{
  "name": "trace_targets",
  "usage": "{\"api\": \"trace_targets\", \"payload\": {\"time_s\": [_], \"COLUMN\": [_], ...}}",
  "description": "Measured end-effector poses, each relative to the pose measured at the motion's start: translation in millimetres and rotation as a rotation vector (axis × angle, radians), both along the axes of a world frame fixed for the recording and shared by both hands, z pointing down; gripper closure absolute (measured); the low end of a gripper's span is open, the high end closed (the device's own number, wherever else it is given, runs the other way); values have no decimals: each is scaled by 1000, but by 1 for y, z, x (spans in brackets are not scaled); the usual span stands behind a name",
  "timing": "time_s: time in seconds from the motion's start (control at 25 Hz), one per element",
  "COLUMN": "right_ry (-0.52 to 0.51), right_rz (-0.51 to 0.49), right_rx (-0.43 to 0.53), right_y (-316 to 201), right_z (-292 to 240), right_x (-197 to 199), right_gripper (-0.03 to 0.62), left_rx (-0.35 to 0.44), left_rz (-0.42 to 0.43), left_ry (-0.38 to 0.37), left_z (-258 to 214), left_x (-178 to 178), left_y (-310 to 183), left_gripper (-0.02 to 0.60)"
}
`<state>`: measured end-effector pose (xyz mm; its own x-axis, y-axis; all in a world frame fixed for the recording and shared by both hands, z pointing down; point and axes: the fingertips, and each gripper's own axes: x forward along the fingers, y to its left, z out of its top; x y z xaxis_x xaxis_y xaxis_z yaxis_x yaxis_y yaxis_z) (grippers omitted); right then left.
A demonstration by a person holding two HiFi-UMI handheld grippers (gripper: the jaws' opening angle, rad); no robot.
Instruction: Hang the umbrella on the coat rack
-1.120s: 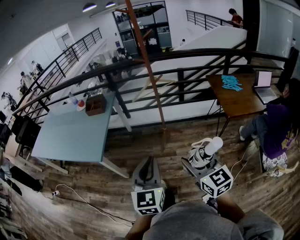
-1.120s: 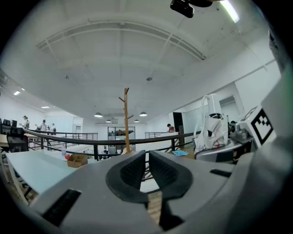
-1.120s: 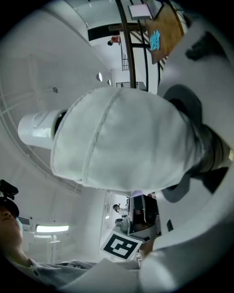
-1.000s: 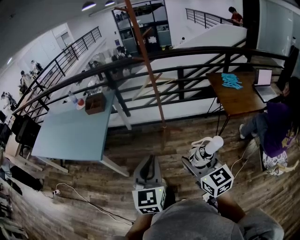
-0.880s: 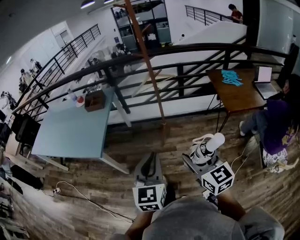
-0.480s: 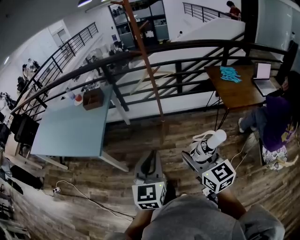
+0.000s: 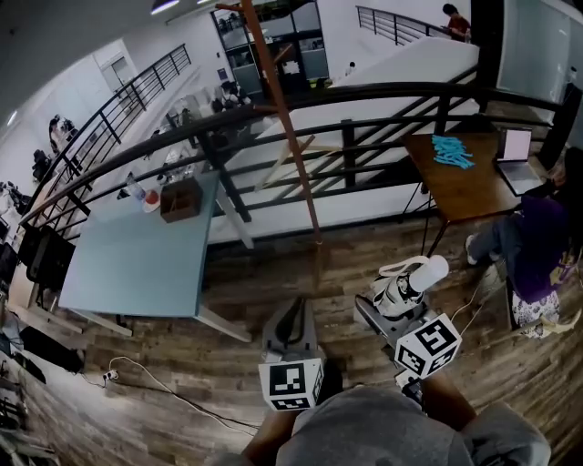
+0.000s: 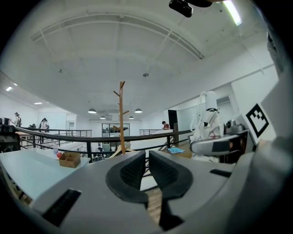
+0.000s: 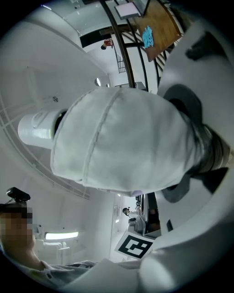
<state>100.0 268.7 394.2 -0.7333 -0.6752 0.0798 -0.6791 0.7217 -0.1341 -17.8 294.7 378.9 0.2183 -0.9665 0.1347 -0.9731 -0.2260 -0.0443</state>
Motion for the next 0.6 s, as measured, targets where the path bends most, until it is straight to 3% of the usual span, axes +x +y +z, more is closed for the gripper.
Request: {"api": "trace_targets", "payload": {"time_s": [0.28,0.6], "right_ry": [43,9], "right_rz": [27,16], "right_rx": [-9,-34], "right_y": [-51,-116], "right_z": [-5,-6], "right_x": [-17,-42], "right_gripper": [324,324], "left_rx": [13,-5], "left_rz": [21,21], "left_ry": [-13,-4], "left_z": [-6,-4], "left_x": [-12,-35], "left_y": [-53,-117], "left_gripper": [548,549]}}
